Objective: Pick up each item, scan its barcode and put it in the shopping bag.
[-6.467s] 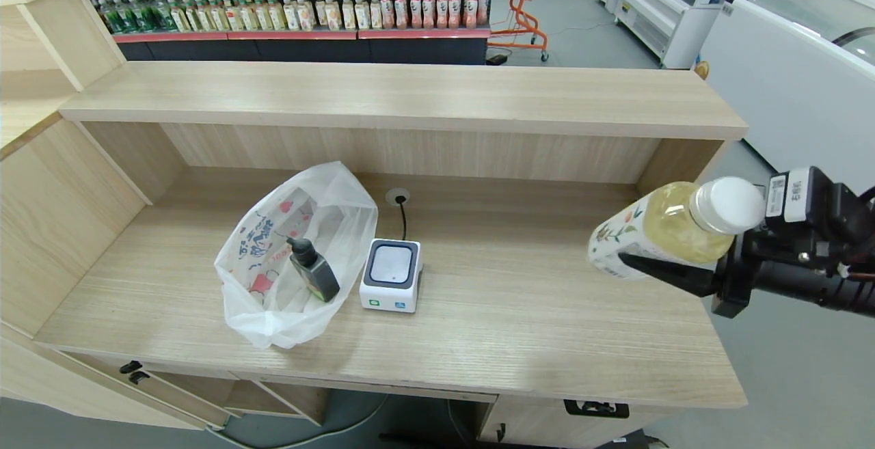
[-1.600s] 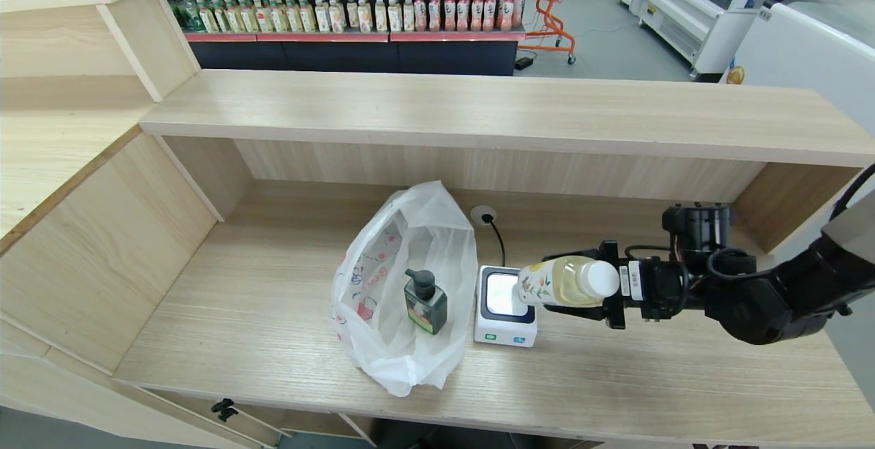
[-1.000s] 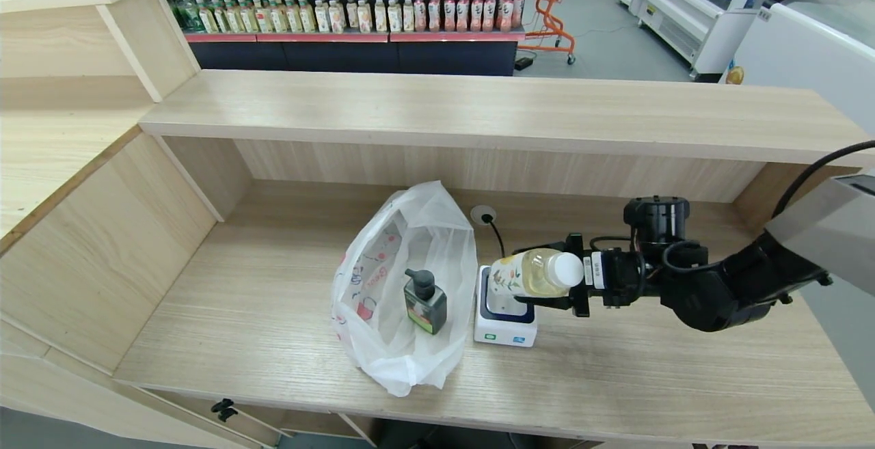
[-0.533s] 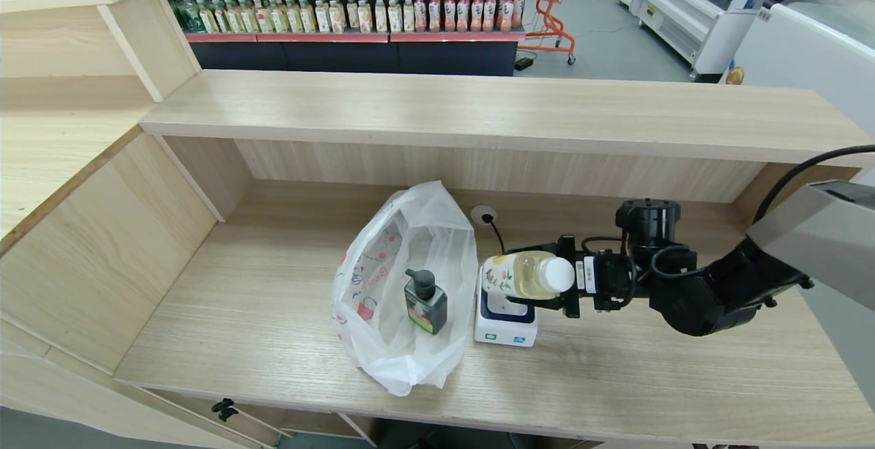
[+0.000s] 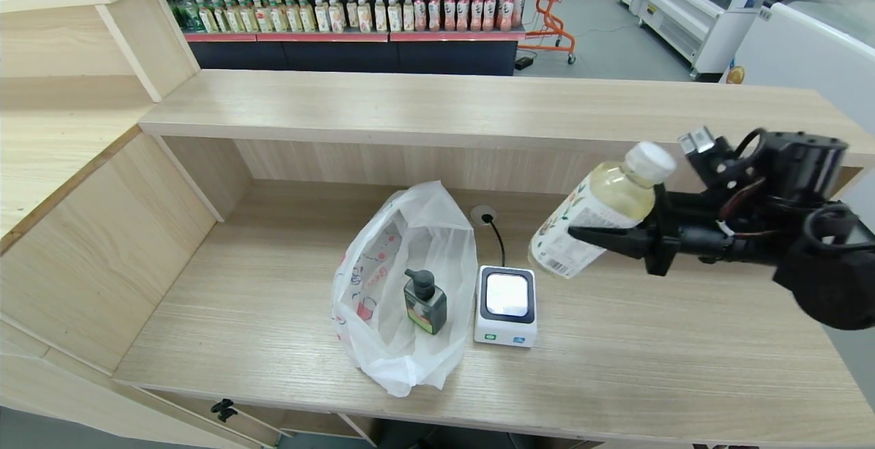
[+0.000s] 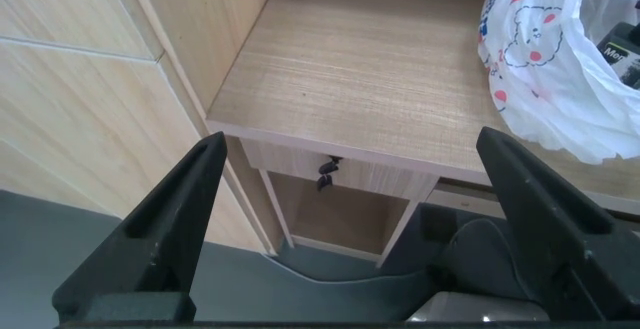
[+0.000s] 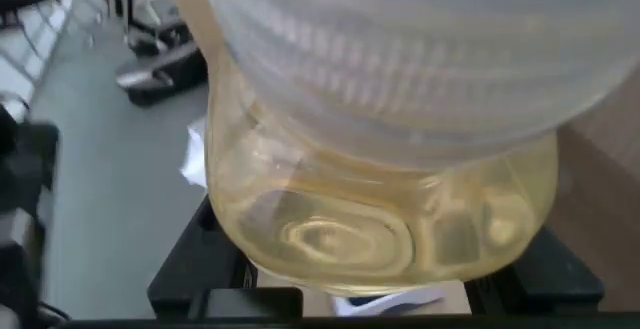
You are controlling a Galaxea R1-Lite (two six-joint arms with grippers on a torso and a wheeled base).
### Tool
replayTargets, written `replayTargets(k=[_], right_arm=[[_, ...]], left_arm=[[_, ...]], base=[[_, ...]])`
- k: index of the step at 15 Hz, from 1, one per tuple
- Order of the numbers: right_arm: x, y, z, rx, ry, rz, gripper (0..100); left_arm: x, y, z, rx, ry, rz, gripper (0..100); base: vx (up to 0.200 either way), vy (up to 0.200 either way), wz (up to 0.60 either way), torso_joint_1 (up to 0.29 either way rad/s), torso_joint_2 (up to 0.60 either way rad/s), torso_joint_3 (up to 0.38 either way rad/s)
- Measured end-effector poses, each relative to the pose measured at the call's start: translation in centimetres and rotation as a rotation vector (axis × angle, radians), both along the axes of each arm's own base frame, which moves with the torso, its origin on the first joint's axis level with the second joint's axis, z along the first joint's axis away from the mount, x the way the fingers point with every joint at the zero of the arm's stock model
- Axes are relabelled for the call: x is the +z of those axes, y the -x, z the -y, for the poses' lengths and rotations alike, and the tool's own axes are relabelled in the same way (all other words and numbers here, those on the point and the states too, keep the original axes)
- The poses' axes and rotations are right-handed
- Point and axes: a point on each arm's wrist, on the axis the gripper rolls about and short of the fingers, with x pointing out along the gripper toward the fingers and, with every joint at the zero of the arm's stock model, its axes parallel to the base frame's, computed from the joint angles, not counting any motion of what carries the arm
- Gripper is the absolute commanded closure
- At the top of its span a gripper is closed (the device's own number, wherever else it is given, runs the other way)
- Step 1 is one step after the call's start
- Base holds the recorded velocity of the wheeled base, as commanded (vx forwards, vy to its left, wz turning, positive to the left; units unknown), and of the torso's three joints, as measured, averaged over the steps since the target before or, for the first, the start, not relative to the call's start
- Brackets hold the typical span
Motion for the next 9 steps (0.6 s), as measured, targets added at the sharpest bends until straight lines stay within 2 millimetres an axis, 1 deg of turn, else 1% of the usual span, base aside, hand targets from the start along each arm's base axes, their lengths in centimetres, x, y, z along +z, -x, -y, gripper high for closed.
replayTargets(k=[1, 2, 3, 6, 9], right_arm=[[1.1, 1.6, 0.5, -0.067, -0.061, -0.114, 100], [1.6, 3.1, 0.9, -0.151, -0.11, -0.189, 100], [1.9, 4.2, 1.2, -0.207, -0.137, -0.219, 100], [2.4, 5.8, 1.6, -0.262, -0.174, -0.247, 100], [2.5, 6.5, 1.9, -0.28, -0.181, -0.241, 100]], left_arm=[[0.0, 0.0, 0.0, -0.001, 0.0, 0.0, 0], [0.0, 0.0, 0.0, 0.0, 0.0, 0.0, 0], [0.0, 0.0, 0.0, 0.0, 0.0, 0.0, 0], [0.0, 0.0, 0.0, -0.001, -0.001, 0.0, 0], [0.0, 0.0, 0.0, -0.002, -0.011, -0.001, 0]], base=[[0.0, 0.0, 0.0, 0.0, 0.0, 0.0], [0.0, 0.0, 0.0, 0.0, 0.0, 0.0], [0.0, 0.0, 0.0, 0.0, 0.0, 0.0], [0.0, 0.0, 0.0, 0.0, 0.0, 0.0], [0.0, 0.0, 0.0, 0.0, 0.0, 0.0]])
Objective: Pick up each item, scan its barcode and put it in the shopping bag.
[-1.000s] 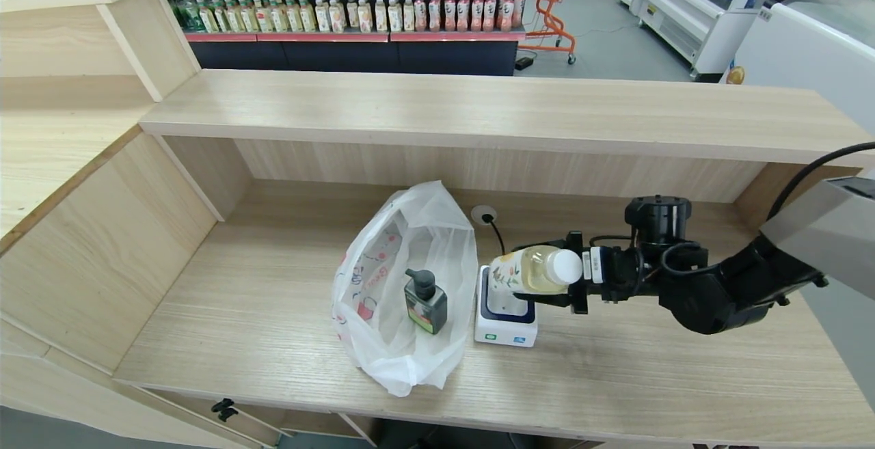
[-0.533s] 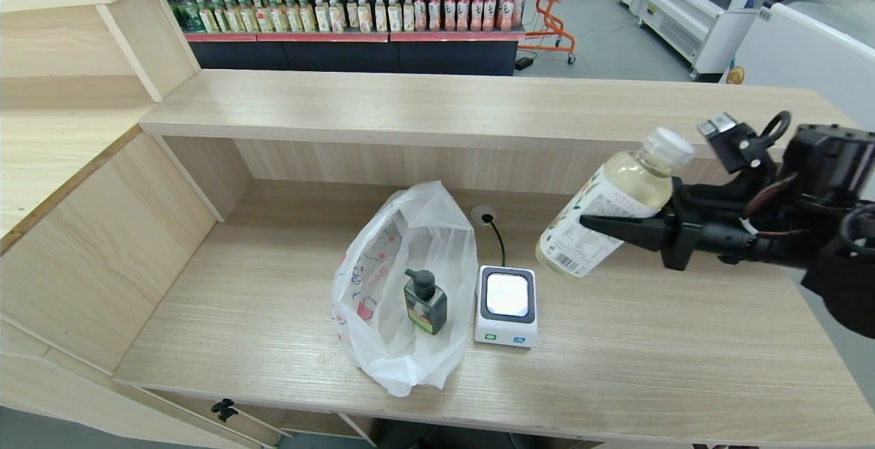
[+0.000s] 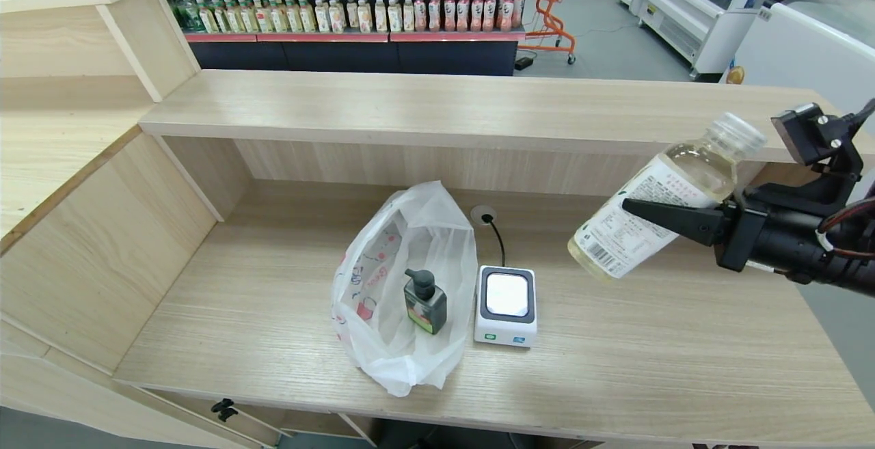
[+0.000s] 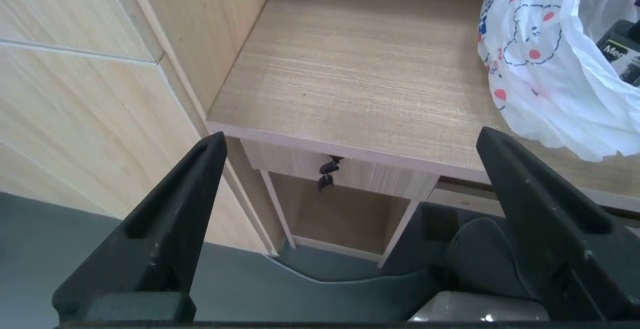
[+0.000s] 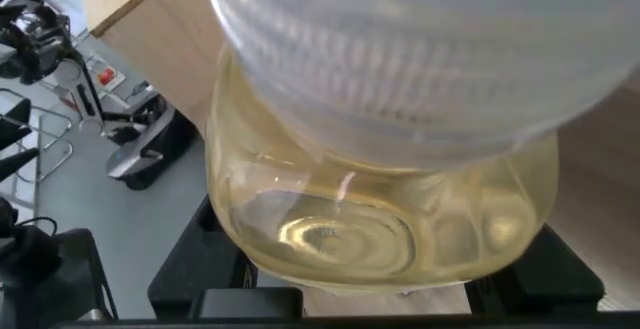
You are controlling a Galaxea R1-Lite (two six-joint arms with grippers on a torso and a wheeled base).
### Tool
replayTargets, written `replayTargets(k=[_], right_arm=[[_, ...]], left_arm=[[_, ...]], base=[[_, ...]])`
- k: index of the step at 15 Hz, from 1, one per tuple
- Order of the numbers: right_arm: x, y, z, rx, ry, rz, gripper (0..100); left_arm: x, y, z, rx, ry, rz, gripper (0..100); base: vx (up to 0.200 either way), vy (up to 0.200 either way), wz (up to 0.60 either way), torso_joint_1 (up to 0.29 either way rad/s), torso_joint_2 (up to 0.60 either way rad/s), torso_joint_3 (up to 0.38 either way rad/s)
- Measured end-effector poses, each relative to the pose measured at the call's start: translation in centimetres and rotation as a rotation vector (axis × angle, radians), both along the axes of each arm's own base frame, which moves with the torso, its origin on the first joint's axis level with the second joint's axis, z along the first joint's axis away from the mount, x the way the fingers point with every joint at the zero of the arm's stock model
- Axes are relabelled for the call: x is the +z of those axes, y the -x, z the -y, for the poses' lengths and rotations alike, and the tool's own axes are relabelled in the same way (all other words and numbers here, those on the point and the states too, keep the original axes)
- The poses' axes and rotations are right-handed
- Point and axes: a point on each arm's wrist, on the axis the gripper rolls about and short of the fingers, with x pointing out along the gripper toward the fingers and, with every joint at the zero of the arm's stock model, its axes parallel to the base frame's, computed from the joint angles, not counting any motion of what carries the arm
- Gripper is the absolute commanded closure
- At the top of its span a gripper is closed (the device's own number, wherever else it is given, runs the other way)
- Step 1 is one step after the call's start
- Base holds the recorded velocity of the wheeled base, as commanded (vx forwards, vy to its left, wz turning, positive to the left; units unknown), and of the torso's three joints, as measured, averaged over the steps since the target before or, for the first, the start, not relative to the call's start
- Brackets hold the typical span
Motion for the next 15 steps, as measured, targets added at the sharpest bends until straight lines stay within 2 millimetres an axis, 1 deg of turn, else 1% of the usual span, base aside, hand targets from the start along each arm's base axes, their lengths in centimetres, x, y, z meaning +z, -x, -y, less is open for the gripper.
replayTargets(k=[4, 6, 8, 10, 12, 15], right_arm=[[0.0, 0.7, 0.2, -0.006, -0.041, -0.047, 100], [-0.3, 0.8, 0.2, -0.048, -0.063, -0.096, 100], [-0.4, 0.5, 0.2, -0.108, -0.097, -0.133, 100], [-1.1, -0.1, -0.2, -0.133, -0.101, -0.172, 100], [-1.8, -1.1, -0.4, -0.179, -0.098, -0.201, 100], [-3.2, -3.0, -1.4, -0.215, -0.065, -0.222, 100]], left_arm=[[0.0, 0.0, 0.0, 0.001, 0.0, 0.0, 0], [0.0, 0.0, 0.0, -0.001, 0.0, 0.0, 0], [0.0, 0.0, 0.0, -0.001, 0.0, 0.0, 0], [0.0, 0.0, 0.0, -0.001, 0.0, 0.0, 0], [0.0, 0.0, 0.0, 0.0, 0.0, 0.0, 0], [0.0, 0.0, 0.0, -0.002, 0.0, 0.0, 0]], base=[[0.0, 0.2, 0.0, 0.005, 0.0, 0.002], [0.0, 0.2, 0.0, 0.015, 0.01, 0.0], [0.0, 0.0, 0.0, 0.0, 0.0, 0.0], [0.0, 0.0, 0.0, 0.0, 0.0, 0.0], [0.0, 0.0, 0.0, 0.0, 0.0, 0.0], [0.0, 0.0, 0.0, 0.0, 0.0, 0.0]])
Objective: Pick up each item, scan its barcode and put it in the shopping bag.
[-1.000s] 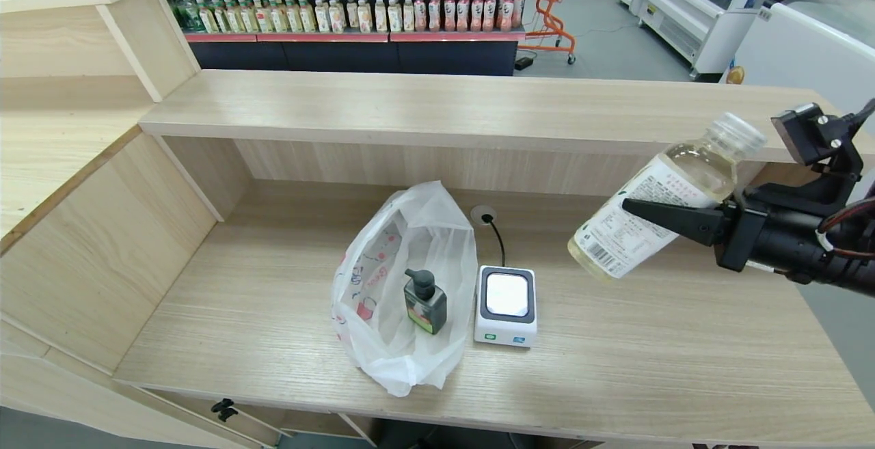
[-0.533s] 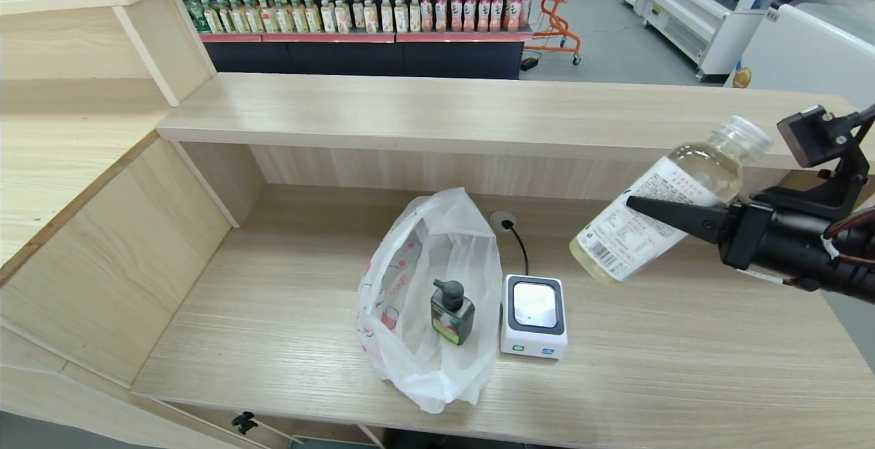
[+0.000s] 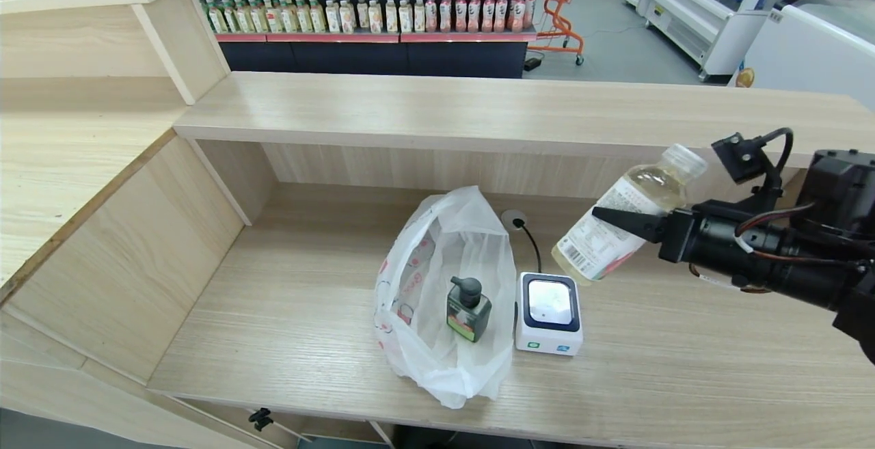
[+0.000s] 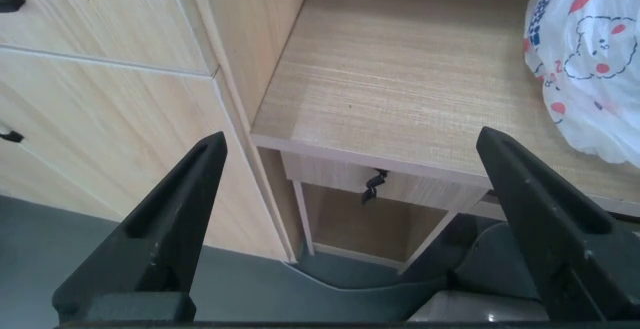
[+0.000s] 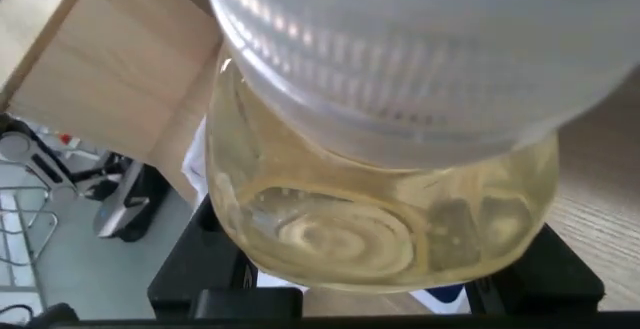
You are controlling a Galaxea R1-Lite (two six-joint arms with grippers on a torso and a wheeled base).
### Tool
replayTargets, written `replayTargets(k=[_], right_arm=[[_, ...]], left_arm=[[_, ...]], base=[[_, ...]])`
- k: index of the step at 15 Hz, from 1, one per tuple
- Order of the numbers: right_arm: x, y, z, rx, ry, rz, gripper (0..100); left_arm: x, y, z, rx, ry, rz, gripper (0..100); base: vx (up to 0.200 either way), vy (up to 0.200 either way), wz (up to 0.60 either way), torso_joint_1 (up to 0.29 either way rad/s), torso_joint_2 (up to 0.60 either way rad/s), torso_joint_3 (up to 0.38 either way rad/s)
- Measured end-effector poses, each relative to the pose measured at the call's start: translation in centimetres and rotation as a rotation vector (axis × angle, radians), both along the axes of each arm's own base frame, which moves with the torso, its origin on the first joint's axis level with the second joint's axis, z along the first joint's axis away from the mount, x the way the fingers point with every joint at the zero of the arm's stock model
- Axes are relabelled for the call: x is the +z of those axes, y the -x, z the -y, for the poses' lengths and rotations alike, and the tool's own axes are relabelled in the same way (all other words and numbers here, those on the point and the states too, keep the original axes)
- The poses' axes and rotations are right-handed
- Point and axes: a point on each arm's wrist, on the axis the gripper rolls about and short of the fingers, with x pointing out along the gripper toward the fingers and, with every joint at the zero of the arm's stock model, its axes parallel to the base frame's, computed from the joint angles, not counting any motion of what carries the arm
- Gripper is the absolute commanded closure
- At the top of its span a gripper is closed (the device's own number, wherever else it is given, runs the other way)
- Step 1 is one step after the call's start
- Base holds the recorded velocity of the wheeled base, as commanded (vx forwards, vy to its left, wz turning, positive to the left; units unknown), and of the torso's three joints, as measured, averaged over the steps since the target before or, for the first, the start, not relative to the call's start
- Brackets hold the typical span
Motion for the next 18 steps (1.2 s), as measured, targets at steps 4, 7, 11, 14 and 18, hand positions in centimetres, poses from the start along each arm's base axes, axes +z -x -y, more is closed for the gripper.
replayTargets(k=[4, 7, 11, 14, 18], right_arm=[[-2.3, -1.9, -1.3, 0.044, 0.133, 0.034, 100], [-3.1, -3.9, -2.5, 0.069, 0.164, 0.069, 100], [-4.7, -6.9, -5.0, 0.115, 0.182, 0.216, 100], [-7.5, -8.3, -7.0, 0.163, 0.225, 0.279, 100], [-9.3, -10.0, -9.6, 0.209, 0.232, 0.324, 100]], left_arm=[[0.0, 0.0, 0.0, 0.001, 0.0, 0.0, 0], [0.0, 0.0, 0.0, 0.002, 0.0, 0.0, 0], [0.0, 0.0, 0.0, 0.001, 0.0, 0.0, 0], [0.0, 0.0, 0.0, 0.001, 0.0, 0.0, 0], [0.0, 0.0, 0.0, 0.002, 0.0, 0.0, 0]], base=[[0.0, 0.0, 0.0, 0.0, 0.0, 0.0], [0.0, 0.0, 0.0, 0.0, 0.0, 0.0], [0.0, 0.0, 0.0, 0.0, 0.0, 0.0], [0.0, 0.0, 0.0, 0.0, 0.0, 0.0], [0.0, 0.0, 0.0, 0.0, 0.0, 0.0]])
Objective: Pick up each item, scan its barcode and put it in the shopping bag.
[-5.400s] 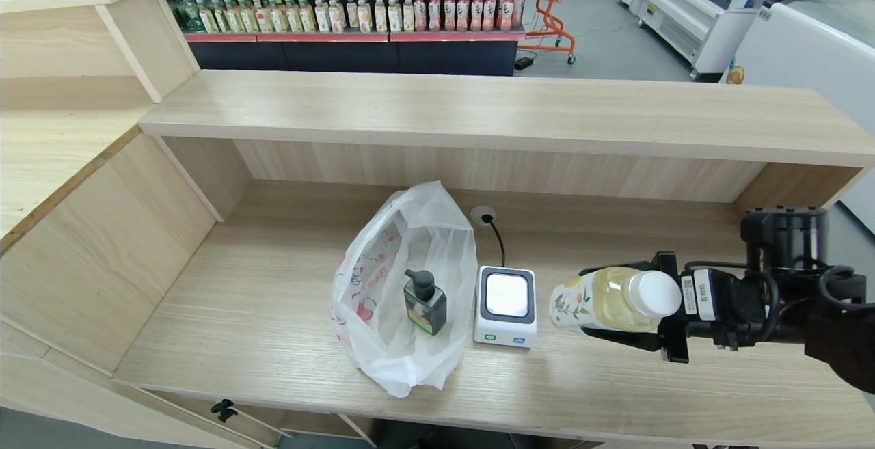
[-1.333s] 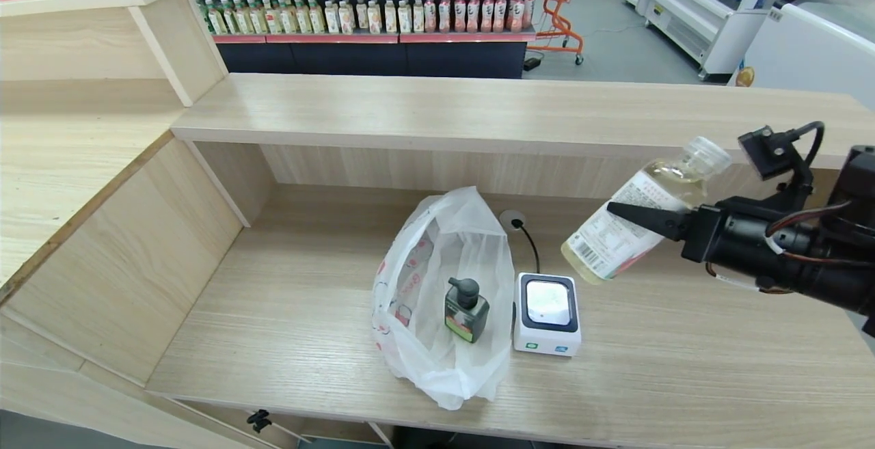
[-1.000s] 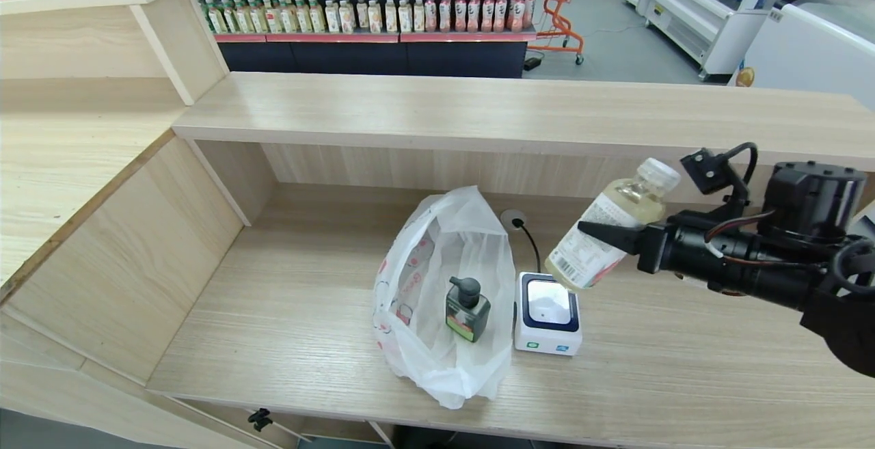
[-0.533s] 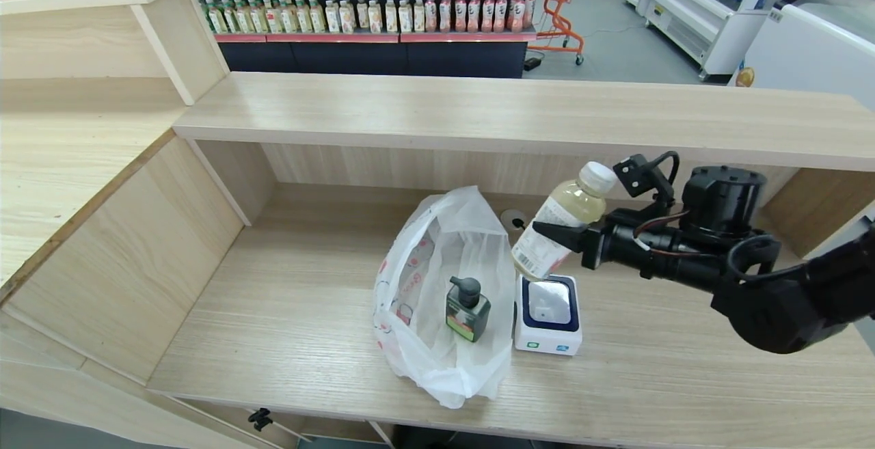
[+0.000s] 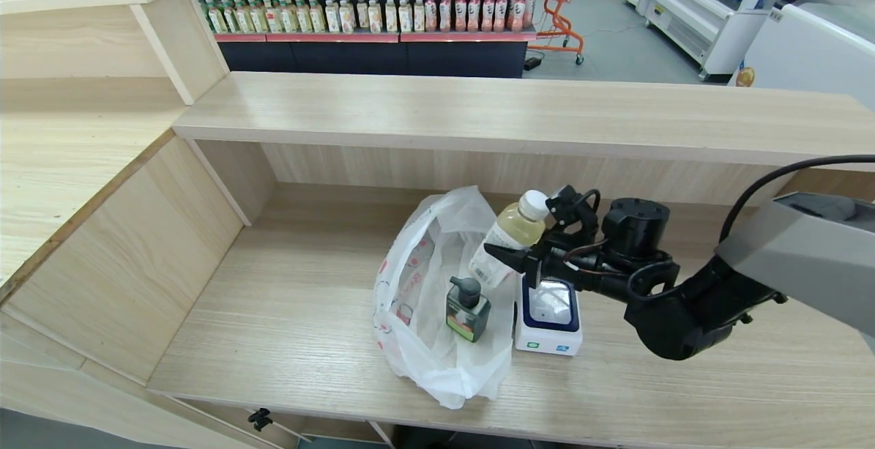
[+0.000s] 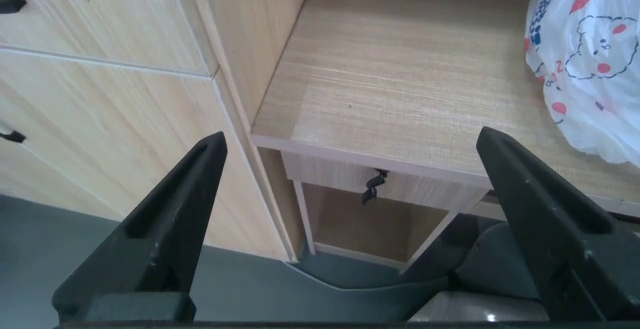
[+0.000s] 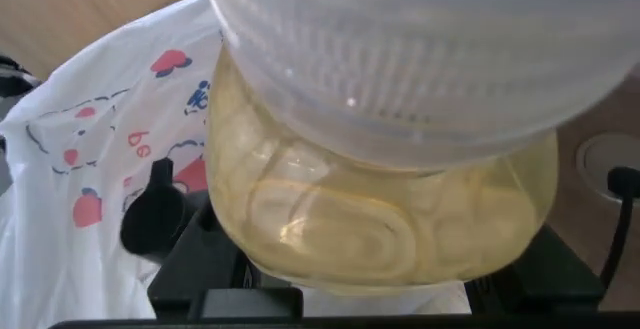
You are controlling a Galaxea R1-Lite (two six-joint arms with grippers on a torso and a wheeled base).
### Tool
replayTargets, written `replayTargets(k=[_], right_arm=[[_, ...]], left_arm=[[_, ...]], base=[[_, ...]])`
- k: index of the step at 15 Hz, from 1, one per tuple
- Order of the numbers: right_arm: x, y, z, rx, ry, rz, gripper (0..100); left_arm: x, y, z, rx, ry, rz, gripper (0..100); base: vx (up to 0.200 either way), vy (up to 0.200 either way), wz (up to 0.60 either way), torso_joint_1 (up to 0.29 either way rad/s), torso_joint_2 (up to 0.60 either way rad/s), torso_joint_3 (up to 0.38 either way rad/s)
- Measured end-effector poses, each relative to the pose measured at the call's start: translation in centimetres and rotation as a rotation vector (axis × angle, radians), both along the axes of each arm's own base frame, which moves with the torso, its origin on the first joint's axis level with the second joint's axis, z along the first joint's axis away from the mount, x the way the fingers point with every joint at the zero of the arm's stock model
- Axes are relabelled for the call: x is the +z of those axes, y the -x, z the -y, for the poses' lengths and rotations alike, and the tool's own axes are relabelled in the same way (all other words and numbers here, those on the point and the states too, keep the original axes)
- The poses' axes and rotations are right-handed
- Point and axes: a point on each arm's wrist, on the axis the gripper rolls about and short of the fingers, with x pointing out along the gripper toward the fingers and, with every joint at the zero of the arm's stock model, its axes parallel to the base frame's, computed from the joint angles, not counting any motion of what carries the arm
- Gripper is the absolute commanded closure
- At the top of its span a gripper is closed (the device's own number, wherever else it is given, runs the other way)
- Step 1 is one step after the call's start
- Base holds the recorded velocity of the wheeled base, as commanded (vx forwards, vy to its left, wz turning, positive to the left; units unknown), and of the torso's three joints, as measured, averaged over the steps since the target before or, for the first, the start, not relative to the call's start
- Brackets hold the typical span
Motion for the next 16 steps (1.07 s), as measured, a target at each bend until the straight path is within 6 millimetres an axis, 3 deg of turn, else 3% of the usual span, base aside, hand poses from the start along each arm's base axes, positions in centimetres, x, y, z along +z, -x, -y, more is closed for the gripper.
replayTargets(k=[7, 16], right_arm=[[-2.6, -2.7, -1.8, 0.017, 0.067, 0.093, 100], [-3.9, -4.4, -2.7, 0.02, 0.063, 0.114, 100]], left_arm=[[0.0, 0.0, 0.0, 0.0, 0.0, 0.0, 0], [0.0, 0.0, 0.0, 0.0, 0.0, 0.0, 0]], base=[[0.0, 0.0, 0.0, 0.0, 0.0, 0.0], [0.0, 0.0, 0.0, 0.0, 0.0, 0.0]])
